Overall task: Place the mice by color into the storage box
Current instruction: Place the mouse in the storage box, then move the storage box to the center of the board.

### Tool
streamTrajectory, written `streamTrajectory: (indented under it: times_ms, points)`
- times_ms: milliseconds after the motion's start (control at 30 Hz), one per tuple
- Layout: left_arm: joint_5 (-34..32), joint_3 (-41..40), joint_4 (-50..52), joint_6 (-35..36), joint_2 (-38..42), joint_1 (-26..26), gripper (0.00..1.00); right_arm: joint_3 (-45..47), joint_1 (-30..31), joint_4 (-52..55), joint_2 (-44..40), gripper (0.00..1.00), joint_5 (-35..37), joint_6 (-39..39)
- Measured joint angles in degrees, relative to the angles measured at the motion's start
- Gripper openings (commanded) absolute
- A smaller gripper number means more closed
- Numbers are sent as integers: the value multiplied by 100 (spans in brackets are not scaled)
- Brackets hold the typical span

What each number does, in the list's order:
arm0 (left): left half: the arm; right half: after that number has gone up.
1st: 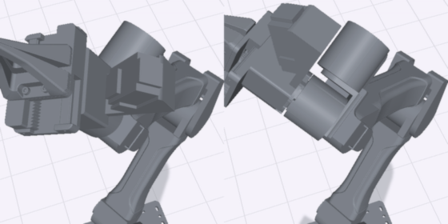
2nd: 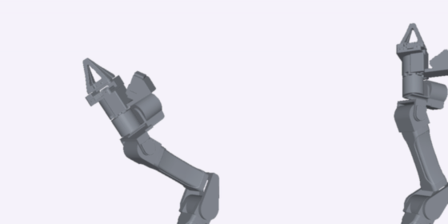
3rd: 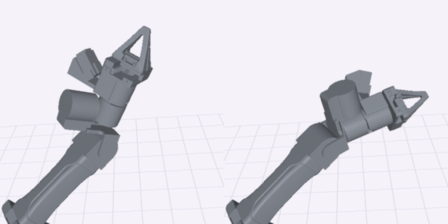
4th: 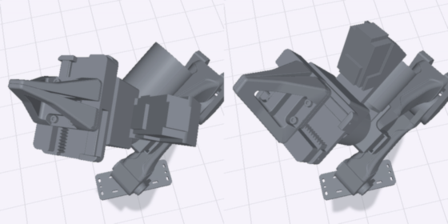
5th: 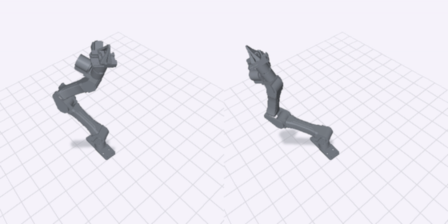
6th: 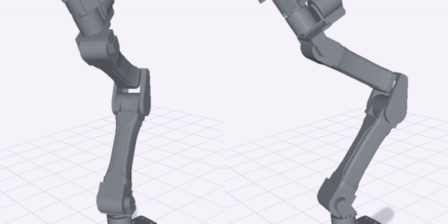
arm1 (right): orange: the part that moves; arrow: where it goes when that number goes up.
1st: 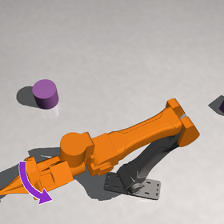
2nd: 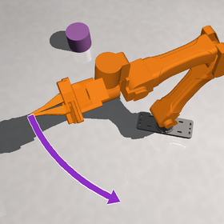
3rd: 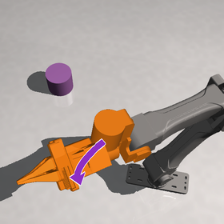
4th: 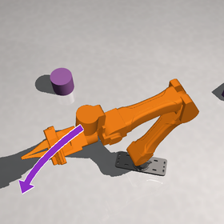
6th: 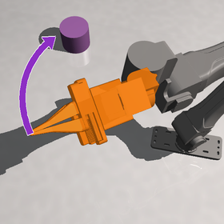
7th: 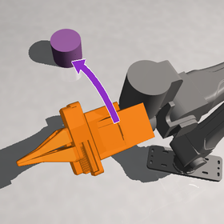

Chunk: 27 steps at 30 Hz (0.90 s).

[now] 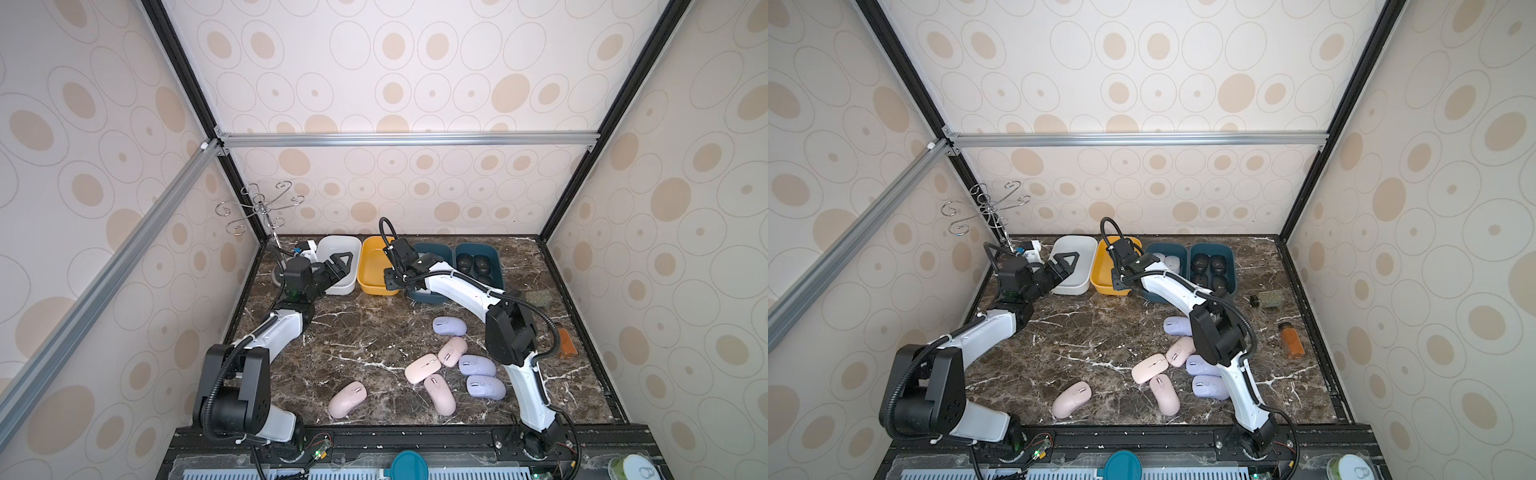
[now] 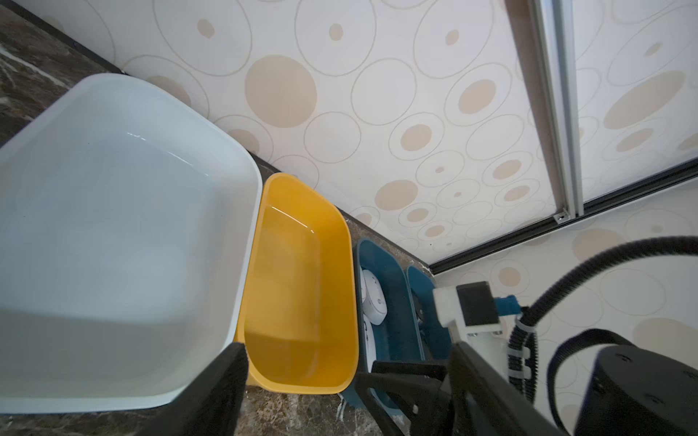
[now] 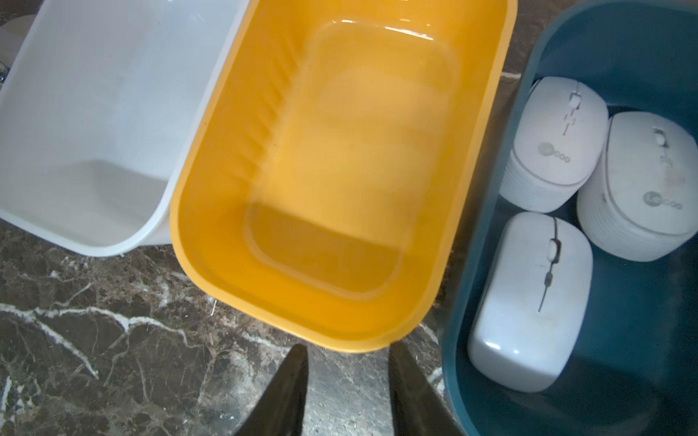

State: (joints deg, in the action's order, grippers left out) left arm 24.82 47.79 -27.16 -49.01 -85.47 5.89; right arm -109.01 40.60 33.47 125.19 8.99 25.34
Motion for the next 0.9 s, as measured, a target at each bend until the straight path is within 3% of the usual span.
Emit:
streamTrajectory:
  times_ms: [167,300,500,733,900]
  points:
    - [-442,734,973,745,-590,195,79,1224,-9,-33,-1023,42,79,-39]
    - [-1032,1932,2037,1604,-1419,566,78,2275,-7,-81,-2288,46,249,-109]
    - [-1606,3519,3233,2415,-2747,837,67,3244,-11,-92,-3692,47,446,-212]
    - [-2094,4739,4212,2986,-3842,951,58,3882,-11,-20,-4295,47,463,-232]
    - [-2306,4848,4446,3202,-4000,966,37,4100,-11,-9,-4481,47,455,-236]
